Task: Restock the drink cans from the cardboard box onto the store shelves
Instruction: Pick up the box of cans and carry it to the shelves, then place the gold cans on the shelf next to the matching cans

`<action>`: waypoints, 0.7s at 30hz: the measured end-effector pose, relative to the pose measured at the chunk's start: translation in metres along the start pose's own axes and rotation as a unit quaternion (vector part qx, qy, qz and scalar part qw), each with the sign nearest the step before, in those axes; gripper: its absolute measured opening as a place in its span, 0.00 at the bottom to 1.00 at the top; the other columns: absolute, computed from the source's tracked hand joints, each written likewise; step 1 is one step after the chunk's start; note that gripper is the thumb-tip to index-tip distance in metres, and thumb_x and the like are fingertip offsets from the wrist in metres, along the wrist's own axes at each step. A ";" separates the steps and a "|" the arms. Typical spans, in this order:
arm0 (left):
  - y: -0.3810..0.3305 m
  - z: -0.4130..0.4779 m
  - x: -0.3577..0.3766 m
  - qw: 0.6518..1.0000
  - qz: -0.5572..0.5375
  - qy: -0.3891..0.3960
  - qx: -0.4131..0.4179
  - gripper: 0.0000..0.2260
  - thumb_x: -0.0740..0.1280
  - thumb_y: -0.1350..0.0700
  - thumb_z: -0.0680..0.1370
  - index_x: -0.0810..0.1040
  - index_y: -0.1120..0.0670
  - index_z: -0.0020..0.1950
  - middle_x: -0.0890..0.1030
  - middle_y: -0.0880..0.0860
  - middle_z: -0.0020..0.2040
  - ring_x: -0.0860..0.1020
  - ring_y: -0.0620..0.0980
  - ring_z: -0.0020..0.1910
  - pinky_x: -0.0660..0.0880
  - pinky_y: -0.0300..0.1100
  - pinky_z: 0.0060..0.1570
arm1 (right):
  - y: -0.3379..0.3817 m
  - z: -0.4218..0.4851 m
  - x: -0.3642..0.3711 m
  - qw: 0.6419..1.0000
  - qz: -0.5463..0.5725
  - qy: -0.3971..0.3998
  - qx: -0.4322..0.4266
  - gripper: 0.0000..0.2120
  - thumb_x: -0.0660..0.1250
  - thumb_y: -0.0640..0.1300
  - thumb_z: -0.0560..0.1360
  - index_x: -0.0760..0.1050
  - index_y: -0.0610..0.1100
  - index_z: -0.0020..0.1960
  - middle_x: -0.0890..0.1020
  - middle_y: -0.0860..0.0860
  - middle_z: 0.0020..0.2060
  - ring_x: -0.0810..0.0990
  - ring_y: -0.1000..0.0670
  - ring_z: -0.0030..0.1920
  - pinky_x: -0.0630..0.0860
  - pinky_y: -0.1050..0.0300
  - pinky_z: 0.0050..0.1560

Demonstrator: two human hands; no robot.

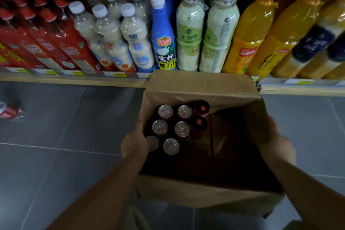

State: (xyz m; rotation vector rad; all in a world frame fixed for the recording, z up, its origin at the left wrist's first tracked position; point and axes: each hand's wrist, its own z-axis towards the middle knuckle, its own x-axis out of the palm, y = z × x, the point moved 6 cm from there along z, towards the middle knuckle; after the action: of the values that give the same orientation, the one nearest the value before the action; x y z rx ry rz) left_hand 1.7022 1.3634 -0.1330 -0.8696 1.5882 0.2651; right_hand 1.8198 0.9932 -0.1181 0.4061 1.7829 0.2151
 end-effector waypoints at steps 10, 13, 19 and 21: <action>-0.048 0.001 0.011 0.935 0.180 0.046 0.302 0.20 0.62 0.63 0.73 0.71 0.59 0.65 0.74 0.59 0.61 0.76 0.60 0.58 0.75 0.49 0.50 | 0.117 -0.035 0.061 0.960 -0.103 0.060 -0.255 0.26 0.61 0.43 0.74 0.61 0.47 0.71 0.66 0.46 0.67 0.64 0.44 0.65 0.64 0.49 0.66; -0.029 0.009 0.043 0.951 0.183 0.191 0.157 0.19 0.57 0.59 0.79 0.63 0.58 0.70 0.67 0.59 0.66 0.73 0.60 0.62 0.71 0.52 0.57 | 0.155 -0.067 0.130 0.907 -0.129 0.224 -0.332 0.30 0.65 0.44 0.72 0.59 0.49 0.72 0.62 0.48 0.71 0.61 0.41 0.67 0.67 0.47 0.64; -0.010 0.023 0.081 0.956 0.198 0.205 0.064 0.28 0.57 0.60 0.80 0.48 0.60 0.76 0.63 0.64 0.71 0.66 0.61 0.69 0.65 0.53 0.66 | 0.177 -0.074 0.202 0.880 -0.197 0.275 -0.334 0.39 0.66 0.43 0.72 0.47 0.53 0.76 0.53 0.50 0.73 0.61 0.33 0.67 0.69 0.39 0.63; -0.008 0.025 0.088 0.964 0.161 0.207 0.052 0.27 0.56 0.58 0.80 0.47 0.56 0.76 0.64 0.63 0.71 0.67 0.61 0.68 0.66 0.54 0.66 | 0.177 -0.066 0.218 0.887 -0.182 0.282 -0.319 0.33 0.61 0.42 0.75 0.50 0.53 0.75 0.55 0.50 0.72 0.64 0.34 0.67 0.70 0.37 0.61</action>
State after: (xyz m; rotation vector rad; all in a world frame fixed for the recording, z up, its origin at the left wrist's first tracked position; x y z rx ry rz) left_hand 1.7286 1.3399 -0.2172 -0.6058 2.1184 0.2352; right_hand 1.7399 1.2446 -0.2345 -0.5168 2.1732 0.6800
